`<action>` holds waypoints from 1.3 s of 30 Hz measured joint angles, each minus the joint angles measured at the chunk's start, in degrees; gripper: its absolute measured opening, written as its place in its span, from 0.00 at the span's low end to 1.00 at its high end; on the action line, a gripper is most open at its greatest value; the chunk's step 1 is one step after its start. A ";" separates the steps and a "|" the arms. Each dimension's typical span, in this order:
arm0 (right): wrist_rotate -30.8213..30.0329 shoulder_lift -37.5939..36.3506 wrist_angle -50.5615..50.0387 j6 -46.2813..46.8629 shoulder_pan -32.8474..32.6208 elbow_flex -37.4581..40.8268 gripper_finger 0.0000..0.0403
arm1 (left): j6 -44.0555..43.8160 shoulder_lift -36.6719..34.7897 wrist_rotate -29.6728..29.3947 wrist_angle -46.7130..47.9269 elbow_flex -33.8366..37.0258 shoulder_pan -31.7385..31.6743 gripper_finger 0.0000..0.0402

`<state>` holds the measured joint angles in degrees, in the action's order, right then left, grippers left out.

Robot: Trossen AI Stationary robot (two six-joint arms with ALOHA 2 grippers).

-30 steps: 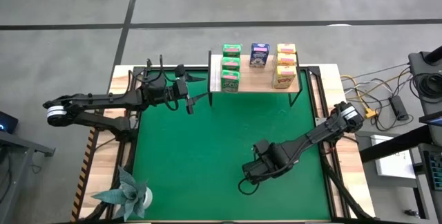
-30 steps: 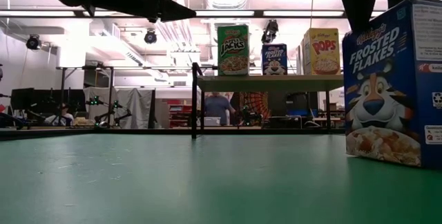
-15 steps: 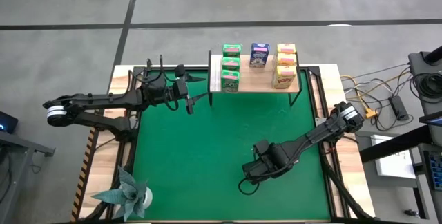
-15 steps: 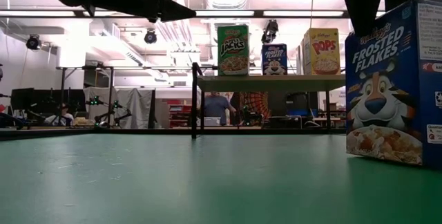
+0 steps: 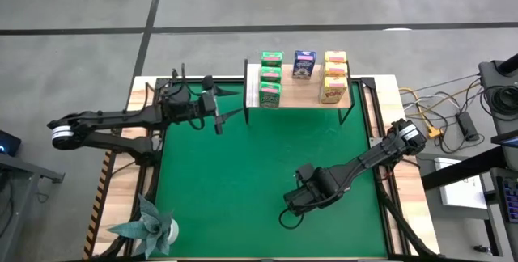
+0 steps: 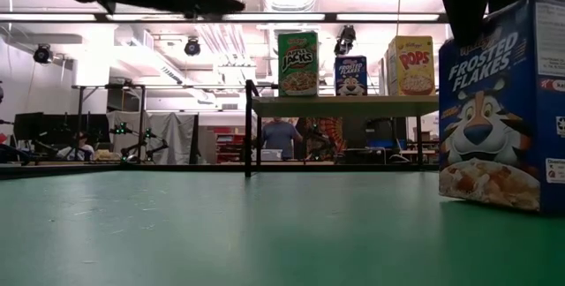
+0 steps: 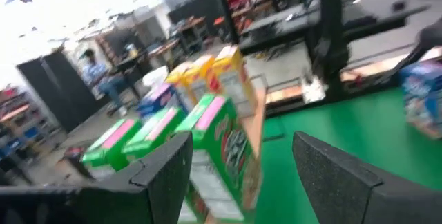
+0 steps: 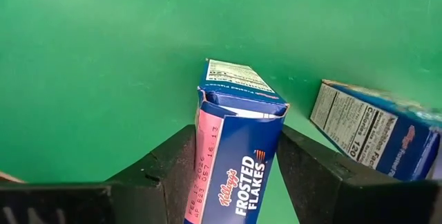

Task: Stack cereal on shelf
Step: Put the left blue cereal box on the shelf aligned with the other blue cereal box

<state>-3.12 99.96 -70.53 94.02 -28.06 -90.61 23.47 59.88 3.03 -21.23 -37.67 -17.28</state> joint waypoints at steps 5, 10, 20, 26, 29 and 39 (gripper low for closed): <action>-1.18 -0.08 -0.05 -5.12 1.00 -1.70 0.45 | -0.54 -5.44 2.75 2.27 1.00 0.00 0.58; -3.42 -0.08 -0.48 -10.26 2.51 -4.44 0.45 | -1.30 -11.47 2.51 2.62 3.70 0.00 0.58; -9.50 -0.08 -0.81 -26.05 7.11 -14.38 0.45 | -3.08 -19.86 2.47 2.75 6.45 0.00 0.58; -14.43 -0.08 -1.05 -38.40 10.07 -22.37 0.45 | -3.67 -22.15 0.02 5.16 6.47 0.00 0.58; -16.22 -0.10 -1.36 -44.65 11.60 -26.29 0.45 | -4.70 -22.54 -2.94 5.22 6.47 -0.02 0.58; -18.26 -0.17 -7.54 -62.55 16.84 -39.10 0.45 | -6.37 -22.92 -4.11 5.96 6.47 -0.02 0.58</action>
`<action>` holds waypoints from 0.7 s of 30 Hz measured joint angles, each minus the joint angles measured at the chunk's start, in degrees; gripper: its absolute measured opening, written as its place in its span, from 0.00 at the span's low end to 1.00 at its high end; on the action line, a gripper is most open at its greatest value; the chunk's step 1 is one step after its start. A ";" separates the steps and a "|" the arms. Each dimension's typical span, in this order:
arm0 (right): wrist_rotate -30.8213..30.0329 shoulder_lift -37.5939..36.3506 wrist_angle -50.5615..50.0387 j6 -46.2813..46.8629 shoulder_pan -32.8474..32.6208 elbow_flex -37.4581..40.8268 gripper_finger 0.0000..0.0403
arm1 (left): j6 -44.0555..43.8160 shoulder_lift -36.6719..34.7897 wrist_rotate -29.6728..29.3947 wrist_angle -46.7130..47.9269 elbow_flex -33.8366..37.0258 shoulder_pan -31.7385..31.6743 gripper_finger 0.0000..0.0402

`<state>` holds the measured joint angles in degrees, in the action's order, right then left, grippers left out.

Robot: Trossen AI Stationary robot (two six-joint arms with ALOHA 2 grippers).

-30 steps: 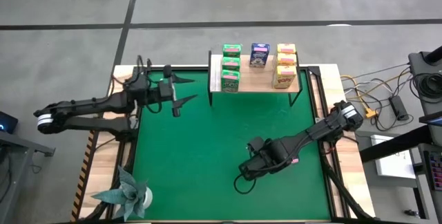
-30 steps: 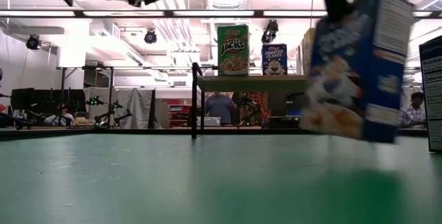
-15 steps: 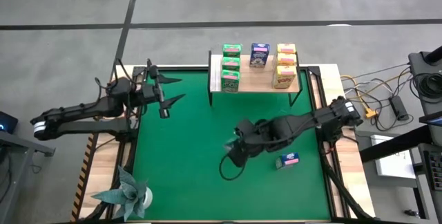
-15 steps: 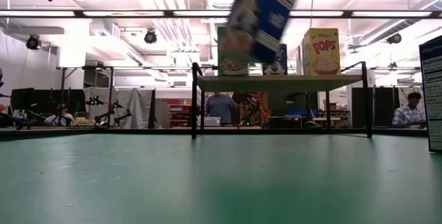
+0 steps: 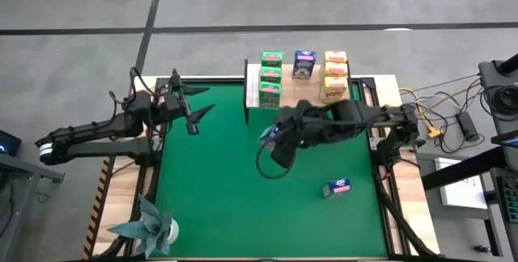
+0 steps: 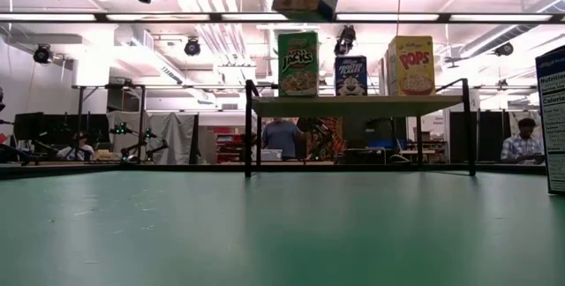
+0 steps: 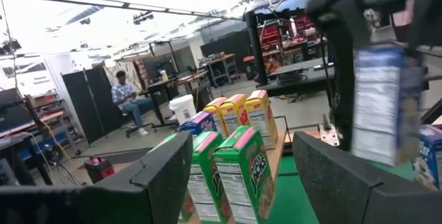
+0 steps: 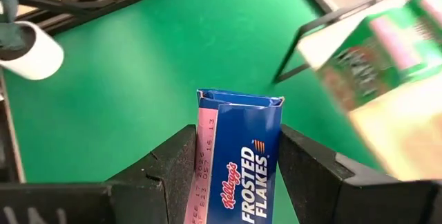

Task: Stack cereal on shelf
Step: Put the left blue cereal box on the shelf aligned with the other blue cereal box

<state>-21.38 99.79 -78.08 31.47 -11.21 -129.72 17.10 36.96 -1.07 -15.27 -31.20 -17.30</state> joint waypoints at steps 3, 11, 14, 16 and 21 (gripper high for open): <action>-0.31 -0.02 -3.03 -2.87 1.99 -3.43 0.45 | -0.75 0.01 -0.01 0.02 -0.01 0.00 0.58; -1.17 -1.63 -12.04 -9.07 9.25 -5.13 0.45 | -2.88 0.05 -0.01 0.50 -0.02 0.02 0.58; -1.05 -1.96 -11.73 -14.07 12.46 -5.11 0.45 | -3.26 0.06 -0.01 0.83 -0.02 0.02 0.58; -0.90 -2.10 -11.18 -17.81 14.59 -5.13 0.45 | -3.54 0.18 -0.01 0.94 -0.02 0.00 0.58; -0.68 -1.80 -11.83 -23.89 20.50 -5.01 0.45 | -4.18 0.15 -0.01 1.37 -0.02 0.00 0.58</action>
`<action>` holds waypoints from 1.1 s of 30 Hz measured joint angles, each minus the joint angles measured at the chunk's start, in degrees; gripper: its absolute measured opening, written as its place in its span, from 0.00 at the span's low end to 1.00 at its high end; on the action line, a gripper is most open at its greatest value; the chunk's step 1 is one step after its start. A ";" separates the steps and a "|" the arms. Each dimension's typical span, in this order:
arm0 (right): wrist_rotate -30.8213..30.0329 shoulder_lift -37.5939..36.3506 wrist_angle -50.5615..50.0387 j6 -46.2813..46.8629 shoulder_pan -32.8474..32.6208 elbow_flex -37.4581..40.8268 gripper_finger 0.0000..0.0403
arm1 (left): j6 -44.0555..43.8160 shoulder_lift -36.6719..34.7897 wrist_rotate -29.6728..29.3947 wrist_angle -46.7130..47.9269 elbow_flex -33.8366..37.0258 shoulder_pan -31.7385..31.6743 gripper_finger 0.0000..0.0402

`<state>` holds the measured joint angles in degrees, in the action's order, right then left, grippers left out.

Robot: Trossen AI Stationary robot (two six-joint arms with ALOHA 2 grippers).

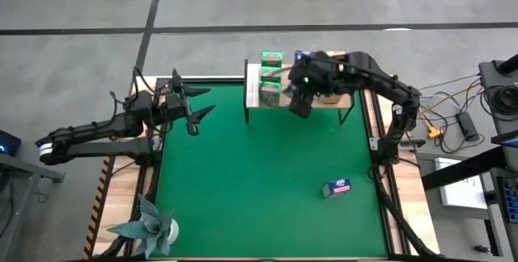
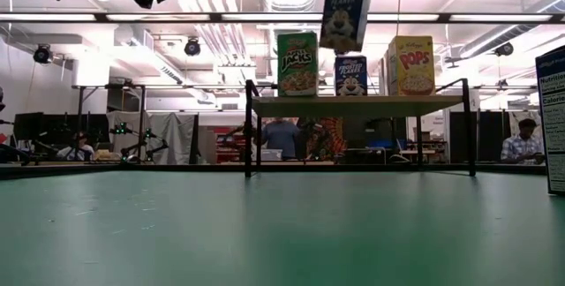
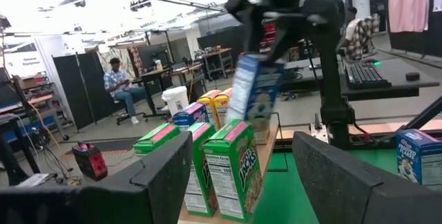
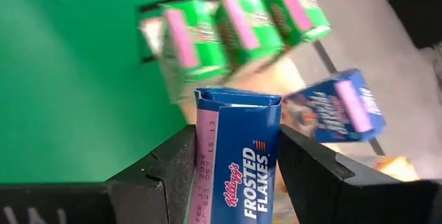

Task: Stack cereal on shelf
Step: Put the left blue cereal box on the shelf aligned with the other blue cereal box

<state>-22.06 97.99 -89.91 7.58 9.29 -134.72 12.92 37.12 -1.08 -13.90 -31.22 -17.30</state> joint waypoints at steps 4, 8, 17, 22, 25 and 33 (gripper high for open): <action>0.06 0.18 -0.09 -4.14 3.82 0.19 0.45 | -0.01 0.01 0.00 0.42 0.00 0.02 0.58; 3.83 0.31 -0.07 -6.82 6.98 0.23 0.45 | -0.01 -0.02 0.00 0.38 0.00 0.01 0.58; 6.03 0.31 0.00 -10.88 8.88 1.69 0.45 | 1.01 -0.15 0.00 0.29 0.00 0.00 0.58; 6.05 0.31 0.58 -12.86 8.95 5.76 0.45 | 1.33 -0.13 0.00 0.23 0.00 0.00 0.58; 6.05 0.31 2.08 -14.67 8.93 8.77 0.45 | 1.34 -0.13 0.00 0.23 0.00 0.00 0.58; 6.03 0.38 4.67 -17.91 9.23 12.99 0.45 | 1.36 -0.08 0.00 0.23 -0.02 0.00 0.58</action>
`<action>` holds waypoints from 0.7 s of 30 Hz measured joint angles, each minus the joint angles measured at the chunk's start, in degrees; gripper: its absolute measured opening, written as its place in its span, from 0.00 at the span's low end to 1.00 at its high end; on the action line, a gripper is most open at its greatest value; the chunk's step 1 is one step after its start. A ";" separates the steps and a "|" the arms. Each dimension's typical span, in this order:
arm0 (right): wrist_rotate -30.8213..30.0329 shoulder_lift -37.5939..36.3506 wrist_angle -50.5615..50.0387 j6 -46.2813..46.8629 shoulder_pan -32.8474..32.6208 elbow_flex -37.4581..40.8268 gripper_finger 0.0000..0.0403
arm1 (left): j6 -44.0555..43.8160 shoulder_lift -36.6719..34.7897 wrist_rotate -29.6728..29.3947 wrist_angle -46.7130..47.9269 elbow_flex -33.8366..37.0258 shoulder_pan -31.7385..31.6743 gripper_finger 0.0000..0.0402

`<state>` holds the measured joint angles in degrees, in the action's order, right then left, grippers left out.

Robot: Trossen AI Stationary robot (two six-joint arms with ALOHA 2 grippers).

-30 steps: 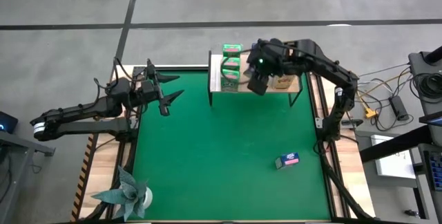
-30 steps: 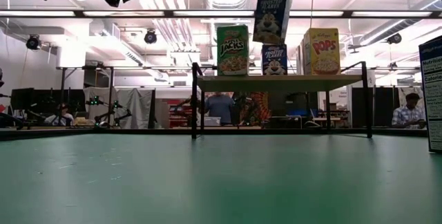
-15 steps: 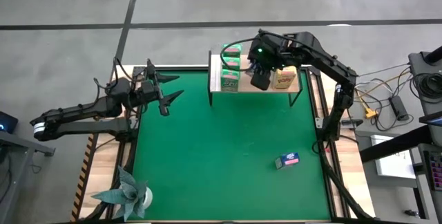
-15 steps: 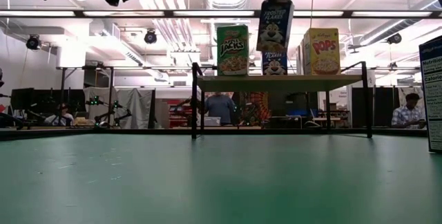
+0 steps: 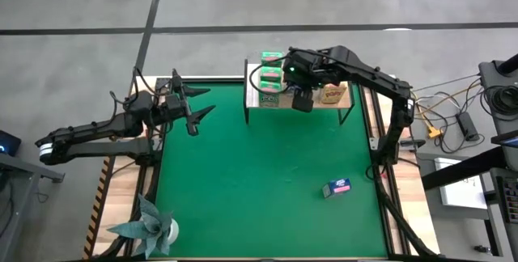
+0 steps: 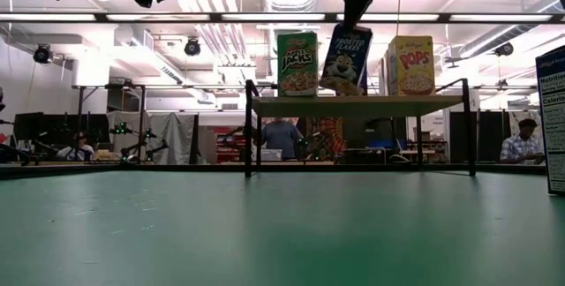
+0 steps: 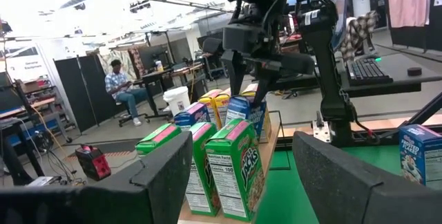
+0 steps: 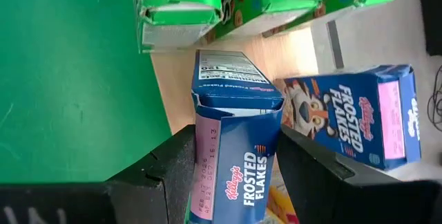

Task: Stack cereal on shelf
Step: Put the left blue cereal box on the shelf aligned with the other blue cereal box

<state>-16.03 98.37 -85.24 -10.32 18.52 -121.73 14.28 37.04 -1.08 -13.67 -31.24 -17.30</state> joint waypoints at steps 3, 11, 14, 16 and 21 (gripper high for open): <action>0.00 0.00 0.59 -0.34 0.26 0.49 0.45 | 0.00 0.00 0.00 0.00 0.00 0.02 0.58; -0.44 0.00 0.73 0.20 0.40 0.55 0.45 | 0.00 0.00 0.00 0.00 0.00 0.02 0.58; -0.46 0.00 0.75 0.31 0.64 0.56 0.45 | 0.00 0.00 0.00 0.00 0.00 0.00 0.58; -0.48 0.00 0.75 0.47 0.87 0.57 0.45 | 0.00 0.00 0.00 0.00 0.00 0.01 0.58; -0.50 0.00 0.73 -1.16 1.03 0.57 0.45 | 0.00 0.00 0.00 0.00 0.00 0.02 0.58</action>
<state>-16.53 98.37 -84.51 -11.48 19.55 -121.16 14.28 37.04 -1.08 -13.67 -31.24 -17.28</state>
